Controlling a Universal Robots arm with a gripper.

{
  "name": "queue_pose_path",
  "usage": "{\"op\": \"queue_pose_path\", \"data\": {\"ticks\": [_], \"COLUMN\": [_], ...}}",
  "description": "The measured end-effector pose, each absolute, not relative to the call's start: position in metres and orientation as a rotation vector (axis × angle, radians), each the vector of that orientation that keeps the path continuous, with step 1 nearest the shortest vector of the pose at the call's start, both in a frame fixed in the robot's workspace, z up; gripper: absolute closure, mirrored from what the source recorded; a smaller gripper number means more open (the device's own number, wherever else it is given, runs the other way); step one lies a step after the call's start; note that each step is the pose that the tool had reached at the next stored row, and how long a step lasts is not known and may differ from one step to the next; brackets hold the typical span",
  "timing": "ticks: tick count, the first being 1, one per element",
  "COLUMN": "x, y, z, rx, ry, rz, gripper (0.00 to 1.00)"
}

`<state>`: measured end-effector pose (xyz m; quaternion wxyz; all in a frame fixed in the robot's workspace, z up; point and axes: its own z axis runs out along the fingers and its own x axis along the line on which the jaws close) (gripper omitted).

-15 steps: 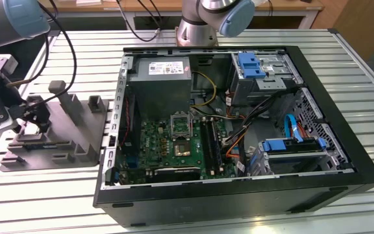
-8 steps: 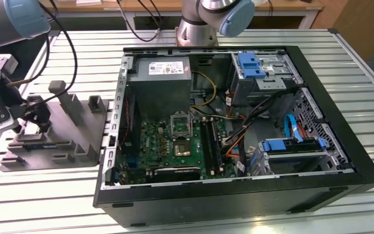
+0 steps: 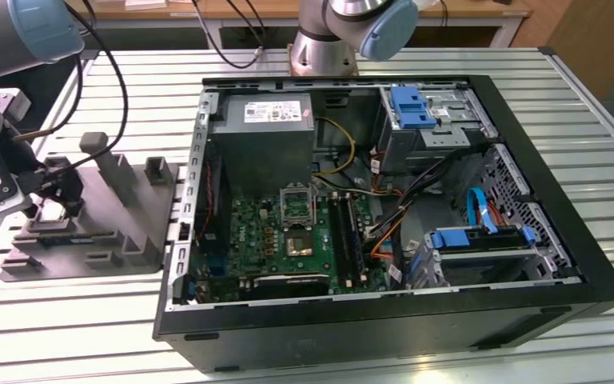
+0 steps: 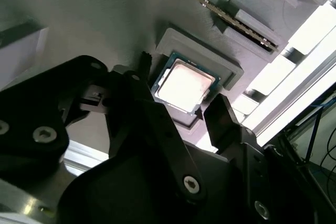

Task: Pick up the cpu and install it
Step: 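Pick up the cpu and move it towards the insertion slot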

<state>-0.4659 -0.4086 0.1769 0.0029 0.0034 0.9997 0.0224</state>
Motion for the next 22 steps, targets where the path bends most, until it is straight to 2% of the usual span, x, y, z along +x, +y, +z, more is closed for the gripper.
{"op": "queue_pose_path", "data": {"ticks": [1, 2, 10, 22], "x": [-0.4658, -0.4658, -0.4658, -0.4659], "y": [-0.4086, -0.4086, -0.4087, -0.4087], "z": [0.1769, 0.1769, 0.1771, 0.1809], "rx": [0.011, 0.011, 0.019, 0.022], "ry": [3.135, 3.135, 3.135, 3.135], "rz": [0.07, 0.07, 0.051, 0.056], "gripper": [0.29, 0.36, 0.36, 0.36]}}
